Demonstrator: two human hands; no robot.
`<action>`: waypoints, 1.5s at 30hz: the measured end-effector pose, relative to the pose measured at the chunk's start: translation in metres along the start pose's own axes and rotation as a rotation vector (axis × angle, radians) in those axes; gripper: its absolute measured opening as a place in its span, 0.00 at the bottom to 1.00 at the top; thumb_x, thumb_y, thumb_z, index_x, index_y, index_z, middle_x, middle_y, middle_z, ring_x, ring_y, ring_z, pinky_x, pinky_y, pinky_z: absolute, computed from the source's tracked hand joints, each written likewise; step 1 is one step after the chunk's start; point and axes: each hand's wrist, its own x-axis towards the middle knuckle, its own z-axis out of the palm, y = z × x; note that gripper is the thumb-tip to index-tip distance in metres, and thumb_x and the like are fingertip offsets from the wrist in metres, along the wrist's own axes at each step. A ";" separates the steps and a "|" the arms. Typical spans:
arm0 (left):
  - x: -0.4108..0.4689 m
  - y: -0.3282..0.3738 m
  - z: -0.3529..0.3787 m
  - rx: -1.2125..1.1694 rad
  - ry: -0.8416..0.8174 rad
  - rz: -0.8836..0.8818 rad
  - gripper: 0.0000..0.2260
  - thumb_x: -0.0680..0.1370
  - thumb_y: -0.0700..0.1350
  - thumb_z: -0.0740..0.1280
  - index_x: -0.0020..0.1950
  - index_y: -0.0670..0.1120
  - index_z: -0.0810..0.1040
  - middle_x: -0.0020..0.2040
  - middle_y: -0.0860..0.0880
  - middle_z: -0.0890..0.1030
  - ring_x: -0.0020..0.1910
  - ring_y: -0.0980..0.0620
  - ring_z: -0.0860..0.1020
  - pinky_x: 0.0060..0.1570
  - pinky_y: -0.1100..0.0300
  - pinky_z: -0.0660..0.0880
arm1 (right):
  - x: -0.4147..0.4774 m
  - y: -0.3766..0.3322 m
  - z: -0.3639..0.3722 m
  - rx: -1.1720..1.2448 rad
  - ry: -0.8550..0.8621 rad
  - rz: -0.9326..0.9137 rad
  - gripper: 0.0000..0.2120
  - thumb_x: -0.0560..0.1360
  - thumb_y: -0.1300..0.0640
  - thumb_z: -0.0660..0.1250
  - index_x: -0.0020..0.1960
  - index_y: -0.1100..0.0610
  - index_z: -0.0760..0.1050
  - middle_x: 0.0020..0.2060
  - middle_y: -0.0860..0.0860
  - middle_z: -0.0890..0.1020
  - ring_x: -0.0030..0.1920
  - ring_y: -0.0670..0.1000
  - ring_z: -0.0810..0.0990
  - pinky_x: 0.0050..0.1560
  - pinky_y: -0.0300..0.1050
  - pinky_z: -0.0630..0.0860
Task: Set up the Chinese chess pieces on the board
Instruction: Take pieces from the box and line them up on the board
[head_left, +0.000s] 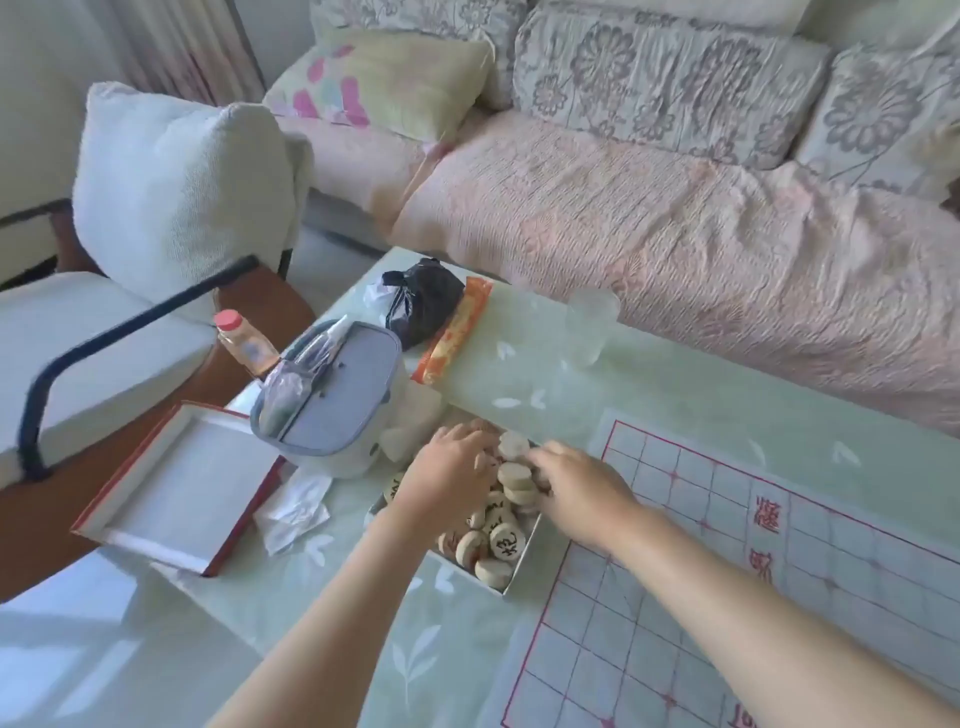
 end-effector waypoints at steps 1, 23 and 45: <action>0.001 -0.005 0.013 0.059 0.016 0.034 0.16 0.77 0.47 0.63 0.65 0.53 0.75 0.61 0.53 0.76 0.60 0.48 0.70 0.58 0.56 0.69 | 0.007 0.002 0.010 -0.033 0.010 -0.039 0.24 0.74 0.52 0.68 0.69 0.41 0.69 0.60 0.45 0.74 0.62 0.53 0.75 0.52 0.48 0.74; -0.067 -0.023 0.096 -0.297 0.335 0.335 0.31 0.75 0.41 0.66 0.74 0.59 0.59 0.70 0.61 0.63 0.67 0.60 0.65 0.66 0.69 0.61 | -0.024 -0.003 0.084 0.764 0.377 -0.047 0.13 0.80 0.61 0.67 0.63 0.51 0.75 0.51 0.47 0.85 0.42 0.41 0.82 0.40 0.33 0.74; -0.137 0.022 0.118 -0.472 0.041 0.329 0.21 0.68 0.42 0.77 0.59 0.54 0.78 0.51 0.57 0.78 0.41 0.59 0.78 0.39 0.69 0.76 | -0.188 0.009 0.128 0.926 0.492 0.201 0.21 0.72 0.67 0.75 0.64 0.57 0.78 0.55 0.53 0.82 0.38 0.50 0.86 0.37 0.40 0.79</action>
